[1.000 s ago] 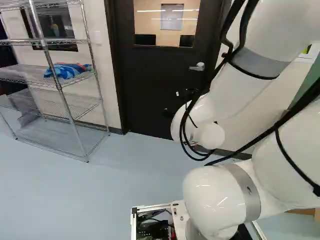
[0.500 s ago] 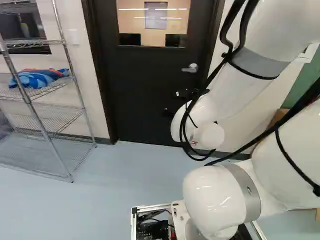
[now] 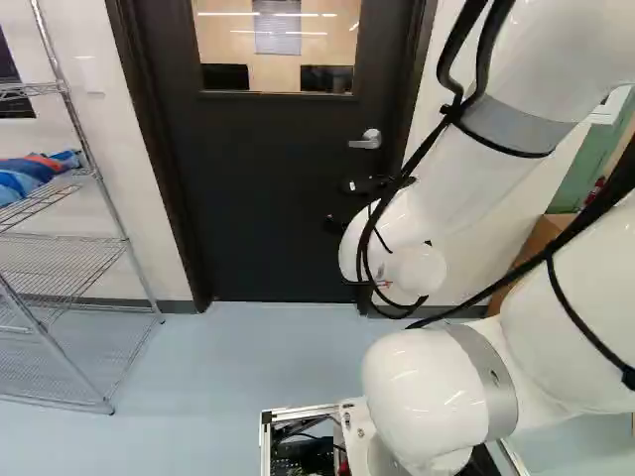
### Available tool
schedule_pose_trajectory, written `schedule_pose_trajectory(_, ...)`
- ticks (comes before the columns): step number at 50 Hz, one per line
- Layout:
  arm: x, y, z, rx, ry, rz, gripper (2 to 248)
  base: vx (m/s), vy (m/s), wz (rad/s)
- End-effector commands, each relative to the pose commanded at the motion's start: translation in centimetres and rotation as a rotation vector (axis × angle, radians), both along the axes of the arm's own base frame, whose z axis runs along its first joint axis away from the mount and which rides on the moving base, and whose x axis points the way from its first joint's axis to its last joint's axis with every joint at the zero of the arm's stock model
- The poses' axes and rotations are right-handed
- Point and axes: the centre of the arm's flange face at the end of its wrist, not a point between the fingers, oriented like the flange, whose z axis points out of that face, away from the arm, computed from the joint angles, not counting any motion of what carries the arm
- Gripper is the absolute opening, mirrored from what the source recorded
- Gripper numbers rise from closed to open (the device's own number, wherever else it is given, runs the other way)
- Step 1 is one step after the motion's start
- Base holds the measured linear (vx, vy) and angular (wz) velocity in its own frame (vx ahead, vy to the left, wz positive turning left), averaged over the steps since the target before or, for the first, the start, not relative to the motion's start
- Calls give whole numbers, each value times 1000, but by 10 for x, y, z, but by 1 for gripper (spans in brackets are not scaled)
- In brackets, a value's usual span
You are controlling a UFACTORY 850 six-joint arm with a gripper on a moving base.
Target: Open the door and move inside
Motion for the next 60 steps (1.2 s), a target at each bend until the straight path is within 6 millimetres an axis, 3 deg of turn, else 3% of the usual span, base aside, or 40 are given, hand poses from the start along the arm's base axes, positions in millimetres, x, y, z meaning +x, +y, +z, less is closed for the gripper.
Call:
schedule_pose_trajectory(27, 0, 0, 0, 0, 0, 0, 247, 156, 51, -28)
schedule_pose_trajectory(46, 1, 0, 0, 0, 0, 0, 247, 2, 1, 0)
schedule_pose_trajectory(60, 14, 0, 12, 0, -28, 0, 247, 0, 0, 0)
